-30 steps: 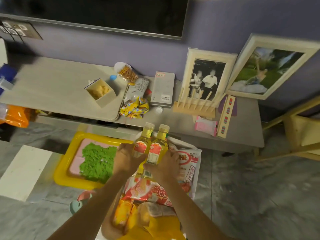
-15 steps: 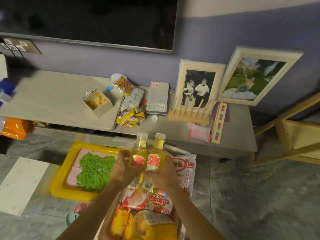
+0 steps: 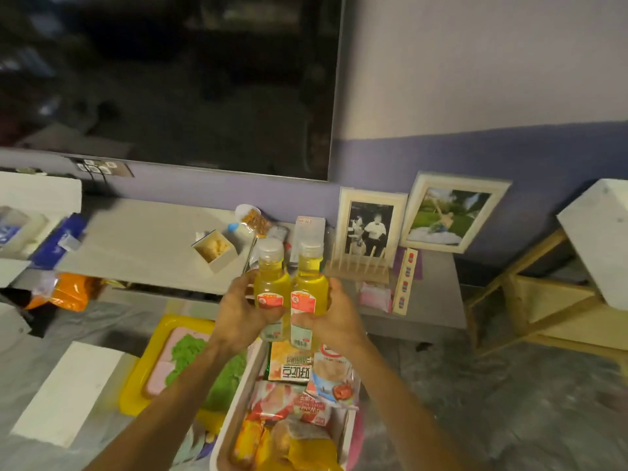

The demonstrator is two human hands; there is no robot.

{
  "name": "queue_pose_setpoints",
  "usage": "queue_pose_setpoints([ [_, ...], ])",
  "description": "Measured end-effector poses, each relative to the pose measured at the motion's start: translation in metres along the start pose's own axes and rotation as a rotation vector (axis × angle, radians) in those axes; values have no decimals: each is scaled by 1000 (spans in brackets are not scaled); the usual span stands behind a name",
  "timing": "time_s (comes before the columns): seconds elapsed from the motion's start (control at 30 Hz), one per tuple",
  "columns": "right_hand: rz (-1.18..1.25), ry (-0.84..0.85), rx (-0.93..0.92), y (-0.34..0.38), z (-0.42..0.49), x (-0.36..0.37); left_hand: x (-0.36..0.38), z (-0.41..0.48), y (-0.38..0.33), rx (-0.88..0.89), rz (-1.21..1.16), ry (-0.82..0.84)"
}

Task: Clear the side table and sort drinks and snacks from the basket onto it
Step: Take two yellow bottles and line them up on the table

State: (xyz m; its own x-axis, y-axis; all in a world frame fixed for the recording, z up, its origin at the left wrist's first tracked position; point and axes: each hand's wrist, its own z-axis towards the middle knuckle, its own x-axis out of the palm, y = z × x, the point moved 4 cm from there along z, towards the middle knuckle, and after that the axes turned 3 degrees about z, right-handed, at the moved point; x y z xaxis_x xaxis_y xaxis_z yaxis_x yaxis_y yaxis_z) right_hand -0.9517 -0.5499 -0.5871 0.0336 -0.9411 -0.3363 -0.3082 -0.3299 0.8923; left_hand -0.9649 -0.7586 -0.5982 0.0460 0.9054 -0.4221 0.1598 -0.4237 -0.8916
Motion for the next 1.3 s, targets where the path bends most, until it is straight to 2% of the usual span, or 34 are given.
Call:
queue_pose_setpoints([
  [0.23,-17,-66,-164,115,-36,-72,-49,-5,-155,195,15,44],
  [0.4,-32,-164,-221,200,-97,-139,-73,-35,-269,312,19,104],
  [0.67,-74,-361,-338,286,-203,-266,-52,-93,-433,539,41,242],
  [0.93,-56,-586,-360,280,-306,-402,51,-166,-555,697,49,334],
  [1.17,-50,-777,-264,202,-401,-549,204,-254,-617,754,13,438],
  [1.3,-59,-825,-248,152,-447,-626,291,-297,-634,764,29,487],
])
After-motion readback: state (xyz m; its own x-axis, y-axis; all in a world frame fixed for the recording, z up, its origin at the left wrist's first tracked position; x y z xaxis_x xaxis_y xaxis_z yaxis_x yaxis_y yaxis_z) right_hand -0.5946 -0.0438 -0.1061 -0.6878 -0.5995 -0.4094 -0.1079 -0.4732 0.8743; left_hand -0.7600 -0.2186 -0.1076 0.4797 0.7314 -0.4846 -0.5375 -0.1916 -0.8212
